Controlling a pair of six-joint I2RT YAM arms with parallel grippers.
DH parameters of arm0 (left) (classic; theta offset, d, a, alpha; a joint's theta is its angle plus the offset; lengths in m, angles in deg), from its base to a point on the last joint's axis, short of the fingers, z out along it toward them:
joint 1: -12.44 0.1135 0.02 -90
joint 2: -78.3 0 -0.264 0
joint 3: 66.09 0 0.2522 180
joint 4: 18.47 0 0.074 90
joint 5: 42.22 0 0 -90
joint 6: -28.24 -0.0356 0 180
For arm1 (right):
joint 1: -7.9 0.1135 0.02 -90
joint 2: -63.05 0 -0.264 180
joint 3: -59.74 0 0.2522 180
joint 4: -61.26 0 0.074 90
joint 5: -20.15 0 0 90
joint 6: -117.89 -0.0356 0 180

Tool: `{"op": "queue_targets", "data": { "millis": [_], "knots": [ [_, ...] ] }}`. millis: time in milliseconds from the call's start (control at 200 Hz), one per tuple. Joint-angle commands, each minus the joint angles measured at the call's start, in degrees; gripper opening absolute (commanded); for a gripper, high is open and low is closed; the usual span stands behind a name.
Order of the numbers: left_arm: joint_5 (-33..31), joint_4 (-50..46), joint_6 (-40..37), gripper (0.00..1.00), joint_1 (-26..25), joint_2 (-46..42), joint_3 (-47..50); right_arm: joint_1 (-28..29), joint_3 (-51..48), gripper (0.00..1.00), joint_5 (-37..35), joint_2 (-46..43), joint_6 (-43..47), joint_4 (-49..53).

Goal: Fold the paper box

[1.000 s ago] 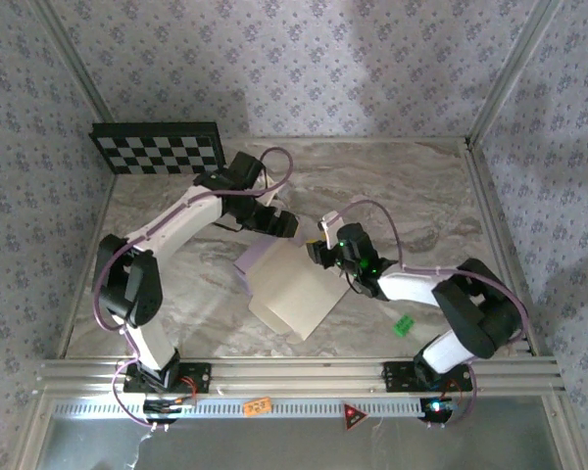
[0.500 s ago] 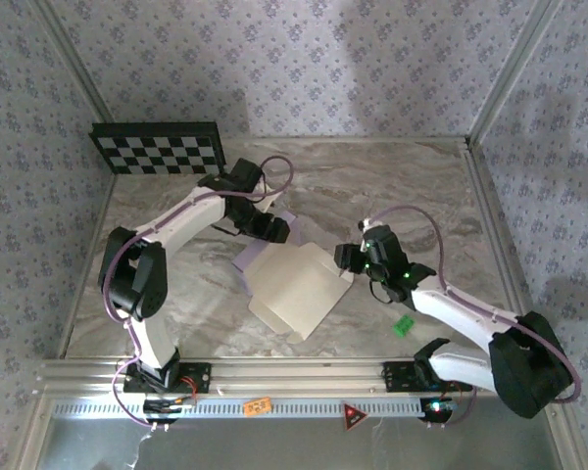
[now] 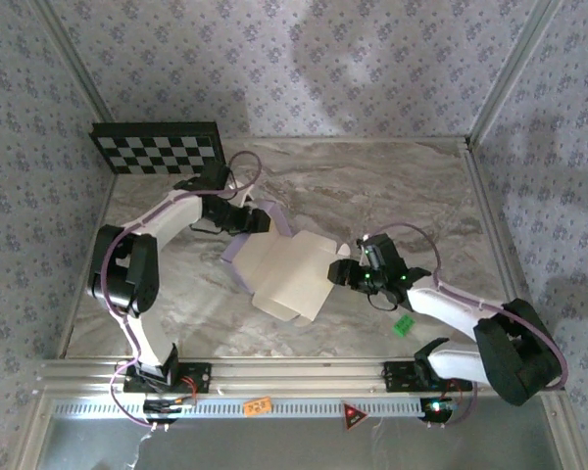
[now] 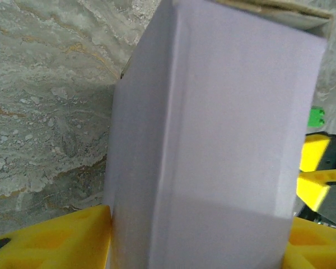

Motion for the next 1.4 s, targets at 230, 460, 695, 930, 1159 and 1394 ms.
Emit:
{"op": "queue_targets", "data": {
  "millis": [230, 460, 695, 930, 1159, 1394],
  "knots": [
    [7.0, 5.6, 3.6, 0.61, 1.8, -1.3, 1.6, 0.6, -0.2, 0.43, 10.6, 3.0, -7.8, -11.6],
    [4.0, 5.9, 5.2, 0.72, 2.2, -3.8, 0.6, 0.7, 6.0, 0.16, 6.9, 0.4, -4.2, 2.8],
    [0.5, 2.8, 5.4, 0.81, 5.4, -10.4, -0.9, -1.8, 18.2, 0.06, 2.3, -3.4, 8.6, 29.8],
    [-3.3, 0.1, 3.7, 0.83, 8.5, -16.8, -0.3, -4.7, 36.9, 0.0, -2.6, -0.7, 28.2, 53.9],
    [-5.4, 1.8, 4.3, 0.85, 10.0, -22.2, 2.7, -2.7, 55.8, 0.0, -11.8, 7.7, 46.3, 71.0],
    [-5.3, 4.4, 4.6, 0.91, 10.8, -26.7, 5.4, 1.4, 68.2, 0.0, -11.9, 15.4, 64.5, 76.6]
  ]
}}
